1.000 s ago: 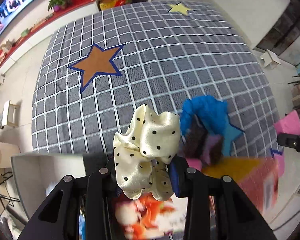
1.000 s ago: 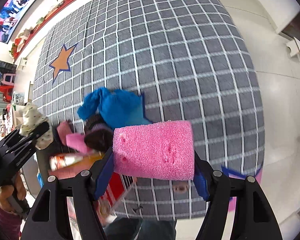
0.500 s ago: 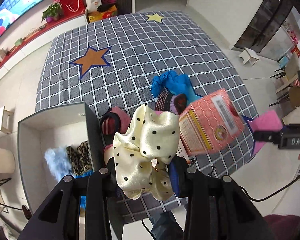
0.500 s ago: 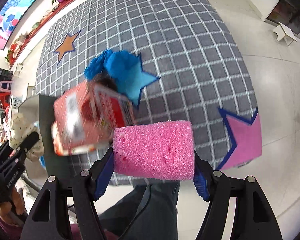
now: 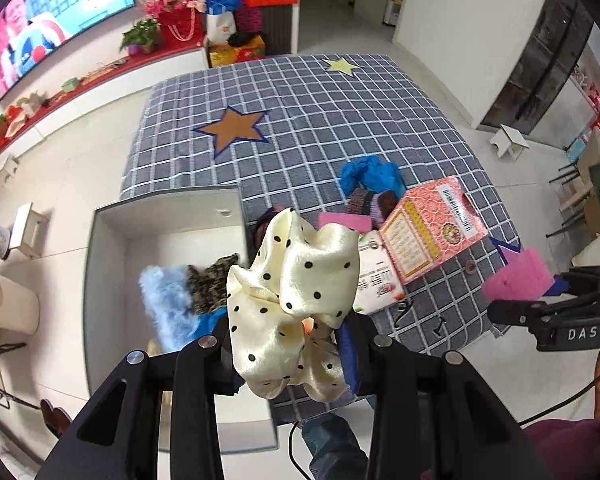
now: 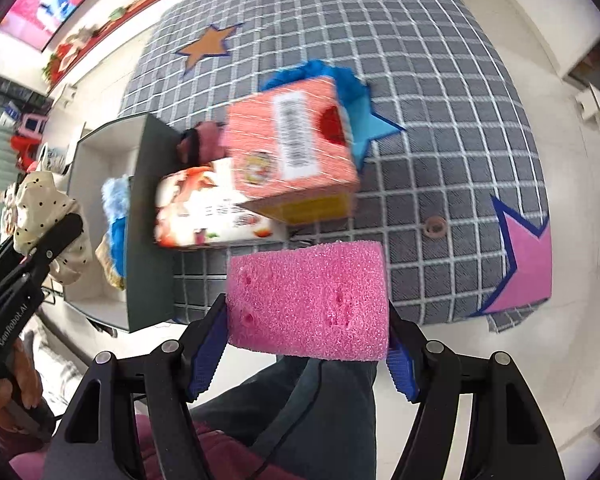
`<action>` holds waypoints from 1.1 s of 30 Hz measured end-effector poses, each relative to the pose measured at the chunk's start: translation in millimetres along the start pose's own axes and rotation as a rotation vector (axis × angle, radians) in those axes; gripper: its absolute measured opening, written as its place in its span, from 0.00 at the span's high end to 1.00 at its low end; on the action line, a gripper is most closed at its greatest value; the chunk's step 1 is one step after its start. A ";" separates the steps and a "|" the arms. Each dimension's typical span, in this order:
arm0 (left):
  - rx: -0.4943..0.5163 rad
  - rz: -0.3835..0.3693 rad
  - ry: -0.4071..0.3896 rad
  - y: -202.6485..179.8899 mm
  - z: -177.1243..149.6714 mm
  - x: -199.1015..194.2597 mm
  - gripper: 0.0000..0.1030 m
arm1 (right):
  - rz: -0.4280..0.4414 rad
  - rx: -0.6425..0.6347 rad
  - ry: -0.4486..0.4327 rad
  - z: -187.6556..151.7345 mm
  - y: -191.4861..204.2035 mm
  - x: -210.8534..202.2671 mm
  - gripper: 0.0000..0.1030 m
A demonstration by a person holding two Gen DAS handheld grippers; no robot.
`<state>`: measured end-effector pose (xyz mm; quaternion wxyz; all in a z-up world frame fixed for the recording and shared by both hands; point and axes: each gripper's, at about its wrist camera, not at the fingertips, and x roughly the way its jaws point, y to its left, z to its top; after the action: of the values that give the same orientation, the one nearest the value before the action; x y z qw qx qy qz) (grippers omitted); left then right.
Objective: Organize soft objects
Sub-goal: 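Carry the pink foam block and polka-dot scrunchie over the white box with both tools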
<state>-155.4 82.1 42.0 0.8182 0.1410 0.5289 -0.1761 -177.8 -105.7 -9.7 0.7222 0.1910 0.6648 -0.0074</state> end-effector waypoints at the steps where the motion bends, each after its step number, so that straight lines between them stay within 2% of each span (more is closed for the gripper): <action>1: -0.010 0.005 -0.005 4.1 -2.5 -2.7 0.61 | 0.002 -0.015 -0.005 1.1 6.3 -1.2 0.31; 21: -0.255 0.110 -0.020 82.7 -49.7 -19.4 0.61 | 0.037 -0.310 -0.040 29.0 132.9 -3.8 0.31; 33: -0.348 0.139 -0.002 107.7 -68.8 -17.1 0.61 | 0.032 -0.428 -0.013 34.8 178.7 5.0 0.31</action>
<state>-170.9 209.9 34.9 0.8408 0.0334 0.5397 -0.0251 -96.6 51.2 34.5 0.7506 0.0439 0.6433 0.1443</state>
